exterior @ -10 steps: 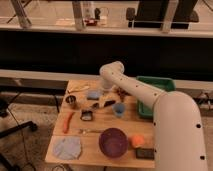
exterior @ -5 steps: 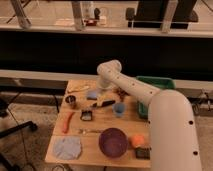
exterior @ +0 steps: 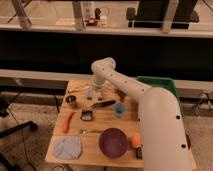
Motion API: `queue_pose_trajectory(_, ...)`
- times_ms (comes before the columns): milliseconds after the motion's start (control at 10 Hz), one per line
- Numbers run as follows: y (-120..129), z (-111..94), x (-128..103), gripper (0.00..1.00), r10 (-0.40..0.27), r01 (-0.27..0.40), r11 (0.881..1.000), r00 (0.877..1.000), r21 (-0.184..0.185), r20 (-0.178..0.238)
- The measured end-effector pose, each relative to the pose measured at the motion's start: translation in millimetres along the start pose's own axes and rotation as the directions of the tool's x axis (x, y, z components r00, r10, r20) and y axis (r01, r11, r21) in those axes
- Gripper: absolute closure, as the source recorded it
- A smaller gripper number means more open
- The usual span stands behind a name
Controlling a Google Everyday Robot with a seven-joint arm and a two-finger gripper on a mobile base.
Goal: Place sponge in table surface
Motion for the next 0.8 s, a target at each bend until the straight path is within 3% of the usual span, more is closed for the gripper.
queue_pose_trajectory(800, -16, 20, -4, 0.2, 0.036, -0.034, 0.999, 0.998, 0.037, -0.049)
